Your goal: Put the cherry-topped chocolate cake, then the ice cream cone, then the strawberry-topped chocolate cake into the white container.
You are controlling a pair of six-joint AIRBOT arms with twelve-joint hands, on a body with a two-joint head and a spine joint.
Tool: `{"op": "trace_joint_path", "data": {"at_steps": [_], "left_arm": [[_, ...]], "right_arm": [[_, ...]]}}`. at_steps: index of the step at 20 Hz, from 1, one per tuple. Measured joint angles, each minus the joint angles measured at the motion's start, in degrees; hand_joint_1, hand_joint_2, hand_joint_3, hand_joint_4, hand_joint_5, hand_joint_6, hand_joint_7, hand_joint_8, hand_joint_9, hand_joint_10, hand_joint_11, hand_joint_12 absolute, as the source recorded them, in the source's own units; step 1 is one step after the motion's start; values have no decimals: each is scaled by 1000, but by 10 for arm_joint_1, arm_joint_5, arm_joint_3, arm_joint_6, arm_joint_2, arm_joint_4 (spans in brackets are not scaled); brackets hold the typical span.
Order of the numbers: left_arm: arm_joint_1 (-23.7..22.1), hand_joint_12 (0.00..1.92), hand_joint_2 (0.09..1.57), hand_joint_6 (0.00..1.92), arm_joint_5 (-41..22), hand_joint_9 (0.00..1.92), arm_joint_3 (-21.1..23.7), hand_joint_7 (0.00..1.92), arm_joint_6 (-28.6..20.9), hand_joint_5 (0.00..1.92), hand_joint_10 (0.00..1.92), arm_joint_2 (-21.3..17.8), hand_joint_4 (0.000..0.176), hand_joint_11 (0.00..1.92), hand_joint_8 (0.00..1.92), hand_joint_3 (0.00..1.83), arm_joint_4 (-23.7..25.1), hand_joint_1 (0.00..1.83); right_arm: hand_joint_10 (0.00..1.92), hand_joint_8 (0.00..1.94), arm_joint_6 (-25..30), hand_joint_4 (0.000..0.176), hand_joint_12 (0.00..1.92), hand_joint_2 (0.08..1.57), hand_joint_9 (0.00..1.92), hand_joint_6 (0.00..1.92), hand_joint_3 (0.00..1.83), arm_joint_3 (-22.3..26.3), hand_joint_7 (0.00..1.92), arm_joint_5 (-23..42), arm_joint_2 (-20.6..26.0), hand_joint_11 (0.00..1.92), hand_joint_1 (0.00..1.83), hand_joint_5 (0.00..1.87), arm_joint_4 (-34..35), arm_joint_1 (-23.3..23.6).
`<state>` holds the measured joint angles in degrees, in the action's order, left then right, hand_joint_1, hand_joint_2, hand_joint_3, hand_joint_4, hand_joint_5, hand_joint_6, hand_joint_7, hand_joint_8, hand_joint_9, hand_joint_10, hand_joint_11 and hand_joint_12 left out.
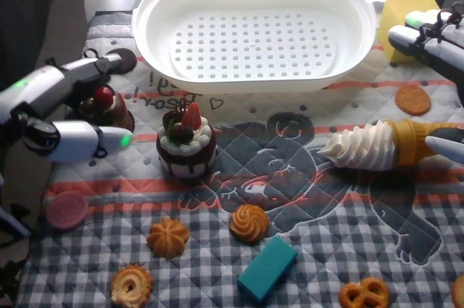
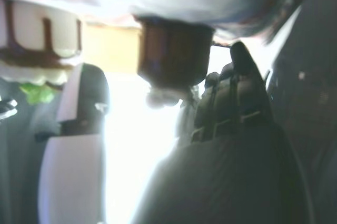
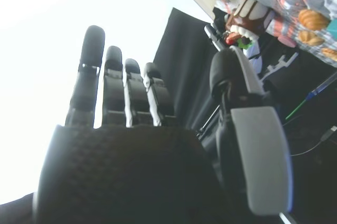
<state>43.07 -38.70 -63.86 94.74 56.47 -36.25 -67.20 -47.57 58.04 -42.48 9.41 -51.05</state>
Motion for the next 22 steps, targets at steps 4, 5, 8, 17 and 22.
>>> {"op": "trace_joint_path", "data": {"at_steps": [4, 5, 8, 17, 22], "left_arm": [[-14, 1919, 1290, 1466, 12, 511, -2, 671, 54, 647, 1572, 5, 18, 509, 1513, 0, -16, 1122], [-15, 1911, 1272, 1447, 14, 658, 1, 678, 66, 629, 1612, 5, 0, 584, 1441, 0, -16, 1268], [-24, 1887, 1256, 1374, 14, 761, 26, 680, 72, 626, 1594, -3, 0, 722, 1437, 0, 1, 1315], [-91, 1694, 1246, 1406, -55, 748, 55, 684, 72, 658, 1492, -43, 0, 414, 1445, 0, 64, 1316], [-187, 1828, 1260, 1390, 27, 676, -12, 705, 146, 629, 1576, 24, 0, 269, 1492, 1, 40, 1315]], "right_arm": [[187, 0, 0, 0, 1351, 1318, 0, 0, 0, 0, 0, 0, 0, 0, 568, 0, 2, 0], [190, 0, 0, 0, 1351, 1319, 11, 0, 0, 0, 0, 2, 0, 0, 565, 0, 2, 0], [136, 0, 0, 0, 1316, 1326, 1, 0, 1, 0, 0, 0, 0, 0, 564, 0, 4, -4], [1, 0, 0, 0, 1346, 1332, 3, 0, 0, 0, 0, 2, 0, 0, 540, 0, 5, -7], [0, 0, 0, 0, 1315, 1335, 0, 0, 1, 1, 0, 1, -1, 0, 465, 0, 9, -7]]}}
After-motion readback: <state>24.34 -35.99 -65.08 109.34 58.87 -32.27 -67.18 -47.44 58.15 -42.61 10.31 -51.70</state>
